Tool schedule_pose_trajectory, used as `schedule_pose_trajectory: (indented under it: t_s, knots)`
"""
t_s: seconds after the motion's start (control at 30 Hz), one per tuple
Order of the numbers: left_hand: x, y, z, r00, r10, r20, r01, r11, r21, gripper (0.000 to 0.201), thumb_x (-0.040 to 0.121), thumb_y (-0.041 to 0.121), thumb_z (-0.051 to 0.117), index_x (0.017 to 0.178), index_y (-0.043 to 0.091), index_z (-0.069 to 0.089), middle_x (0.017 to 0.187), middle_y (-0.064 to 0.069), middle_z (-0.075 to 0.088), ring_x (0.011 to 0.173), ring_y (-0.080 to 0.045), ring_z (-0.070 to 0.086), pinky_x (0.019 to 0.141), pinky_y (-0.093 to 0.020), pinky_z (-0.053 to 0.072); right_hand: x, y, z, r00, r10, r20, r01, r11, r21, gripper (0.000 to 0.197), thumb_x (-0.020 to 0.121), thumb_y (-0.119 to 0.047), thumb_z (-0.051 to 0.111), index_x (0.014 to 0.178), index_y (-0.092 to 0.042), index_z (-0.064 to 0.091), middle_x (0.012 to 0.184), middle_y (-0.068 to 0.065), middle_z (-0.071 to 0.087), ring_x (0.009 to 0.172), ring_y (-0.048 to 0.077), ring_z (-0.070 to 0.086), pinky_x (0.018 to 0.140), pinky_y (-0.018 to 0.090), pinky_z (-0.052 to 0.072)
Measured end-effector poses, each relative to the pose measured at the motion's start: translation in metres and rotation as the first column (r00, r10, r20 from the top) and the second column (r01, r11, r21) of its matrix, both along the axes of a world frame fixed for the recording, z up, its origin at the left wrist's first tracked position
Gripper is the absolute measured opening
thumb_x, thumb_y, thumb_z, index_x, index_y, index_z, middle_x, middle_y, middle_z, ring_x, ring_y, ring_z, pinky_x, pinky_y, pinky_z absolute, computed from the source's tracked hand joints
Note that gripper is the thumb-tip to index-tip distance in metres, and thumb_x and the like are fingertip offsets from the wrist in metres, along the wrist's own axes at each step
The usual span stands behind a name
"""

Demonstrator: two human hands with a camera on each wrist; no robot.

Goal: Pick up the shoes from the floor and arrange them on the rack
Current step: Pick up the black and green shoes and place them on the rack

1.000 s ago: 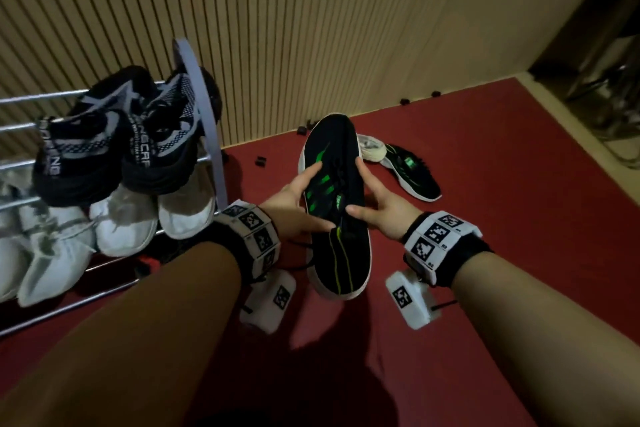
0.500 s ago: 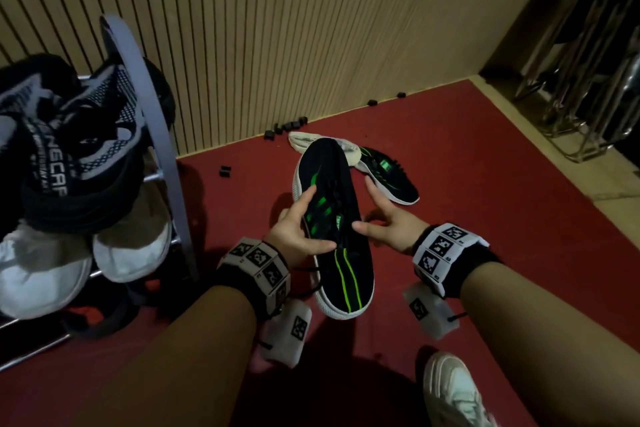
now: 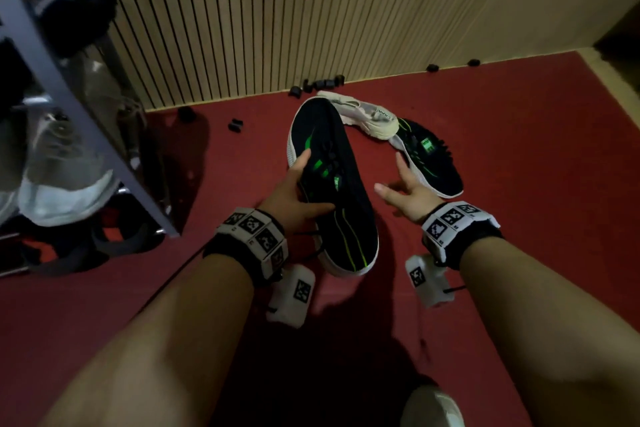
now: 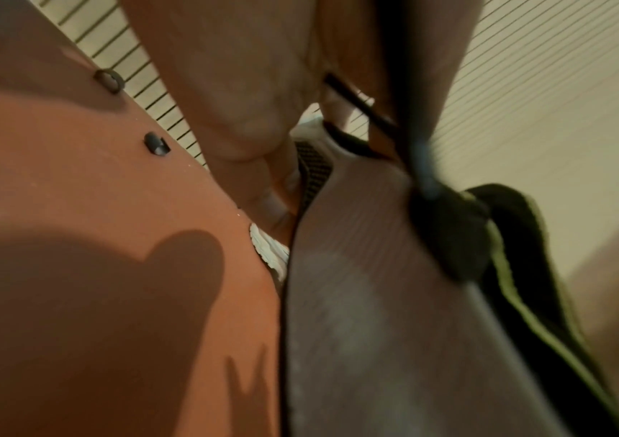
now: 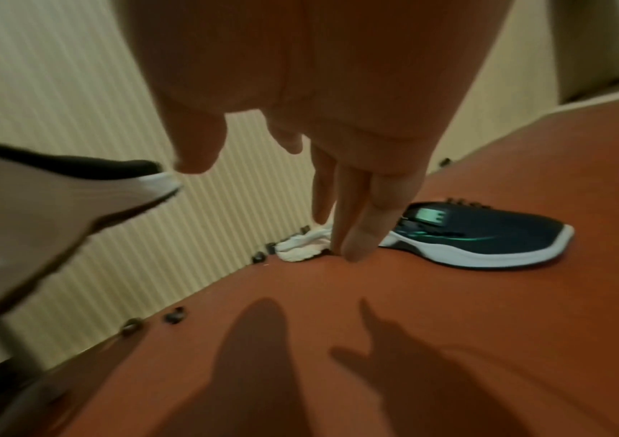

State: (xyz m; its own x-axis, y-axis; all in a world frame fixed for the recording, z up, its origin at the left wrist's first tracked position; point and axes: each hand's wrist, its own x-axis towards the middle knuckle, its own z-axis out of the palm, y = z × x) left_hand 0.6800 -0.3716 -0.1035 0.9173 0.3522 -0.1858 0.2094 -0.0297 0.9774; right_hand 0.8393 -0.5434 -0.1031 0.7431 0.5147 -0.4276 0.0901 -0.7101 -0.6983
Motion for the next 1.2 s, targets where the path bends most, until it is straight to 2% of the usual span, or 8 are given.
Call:
schedule_pose_trajectory:
  t_s: [0.13, 0.27, 0.4, 0.6, 0.73, 0.9, 1.07, 1.2]
  knots:
    - [0.035, -0.017, -0.008, 0.994, 0.104, -0.026, -0.105, 0.994, -0.017, 0.091, 0.08, -0.007, 0.064, 0.148, 0.023, 0.013, 0.125, 0.008, 0.036, 0.116, -0.002, 0.035, 0.069, -0.001, 0.046, 0.05, -0.022, -0.019, 0.993, -0.114, 0.0, 0.114, 0.993, -0.009, 0.086, 0.087, -0.044, 0.06, 0.149, -0.035, 0.002, 0.144, 0.007, 0.043, 0.126, 0.026, 0.048, 0.108, 0.041, 0.038]
    - [0.074, -0.041, -0.014, 0.983, 0.182, -0.036, -0.183, 0.983, -0.025, 0.089, 0.08, -0.008, 0.063, 0.148, 0.02, 0.013, 0.128, 0.004, 0.037, 0.118, -0.004, 0.036, 0.075, 0.0, 0.043, 0.097, -0.046, -0.043, 0.983, -0.172, 0.058, 0.176, 0.981, -0.083, 0.089, 0.086, -0.041, 0.063, 0.151, -0.028, 0.003, 0.153, 0.01, 0.029, 0.137, 0.029, 0.034, 0.108, 0.037, 0.031]
    - [0.109, -0.063, -0.022, 0.975, 0.199, -0.096, -0.203, 0.978, -0.042, 0.09, 0.08, -0.005, 0.065, 0.148, 0.025, 0.015, 0.142, -0.008, 0.038, 0.129, -0.021, 0.043, 0.091, -0.019, 0.043, 0.137, -0.071, -0.073, 0.968, -0.23, 0.097, 0.246, 0.944, -0.22, 0.1, 0.08, -0.041, 0.069, 0.151, -0.027, -0.001, 0.155, 0.015, 0.017, 0.14, 0.034, 0.026, 0.109, 0.045, 0.03]
    - [0.143, -0.082, -0.035, 0.967, 0.207, -0.15, -0.22, 0.973, -0.072, 0.09, 0.08, -0.006, 0.065, 0.147, 0.026, 0.015, 0.144, -0.009, 0.036, 0.128, -0.027, 0.044, 0.104, -0.043, 0.041, 0.179, -0.093, -0.11, 0.973, -0.202, 0.114, 0.231, 0.877, -0.42, 0.11, 0.075, -0.054, 0.069, 0.149, -0.033, -0.01, 0.157, 0.01, 0.004, 0.145, 0.031, 0.005, 0.117, 0.05, 0.016]
    - [0.157, -0.089, -0.047, 0.956, 0.25, -0.152, -0.265, 0.961, -0.083, 0.09, 0.079, -0.008, 0.064, 0.147, 0.027, 0.017, 0.128, 0.002, 0.042, 0.123, -0.019, 0.047, 0.098, -0.035, 0.045, 0.196, -0.093, -0.12, 0.986, -0.092, 0.142, 0.152, 0.844, -0.514, 0.114, 0.074, -0.056, 0.069, 0.147, -0.034, -0.016, 0.159, 0.007, -0.007, 0.145, 0.03, -0.01, 0.117, 0.045, 0.007]
    - [0.166, -0.094, -0.057, 0.947, 0.263, -0.185, -0.277, 0.959, -0.054, 0.089, 0.08, -0.004, 0.066, 0.147, 0.029, 0.018, 0.136, -0.002, 0.043, 0.125, -0.018, 0.046, 0.096, -0.031, 0.046, 0.22, -0.091, -0.13, 0.988, -0.077, 0.131, 0.132, 0.861, -0.491, 0.115, 0.076, -0.044, 0.073, 0.147, -0.033, -0.017, 0.158, 0.011, -0.011, 0.146, 0.032, 0.0, 0.117, 0.043, 0.012]
    - [0.159, -0.086, -0.062, 0.933, 0.249, -0.258, -0.226, 0.967, 0.117, 0.09, 0.079, 0.01, 0.072, 0.147, 0.031, 0.018, 0.139, 0.002, 0.041, 0.117, 0.0, 0.037, 0.093, -0.016, 0.039, 0.225, -0.092, -0.14, 0.98, -0.034, 0.194, 0.142, 0.803, -0.579, 0.11, 0.078, -0.043, 0.071, 0.148, -0.029, -0.014, 0.147, 0.017, 0.028, 0.135, 0.037, 0.026, 0.11, 0.047, 0.026]
    - [0.149, -0.084, -0.06, 0.924, 0.238, -0.298, -0.209, 0.97, 0.126, 0.088, 0.08, 0.005, 0.069, 0.148, 0.029, 0.018, 0.146, 0.003, 0.035, 0.117, 0.003, 0.033, 0.074, 0.007, 0.034, 0.205, -0.085, -0.145, 0.98, -0.002, 0.198, 0.126, 0.778, -0.615, 0.105, 0.077, -0.053, 0.067, 0.151, -0.019, 0.0, 0.143, 0.017, 0.027, 0.132, 0.035, 0.029, 0.109, 0.044, 0.027]
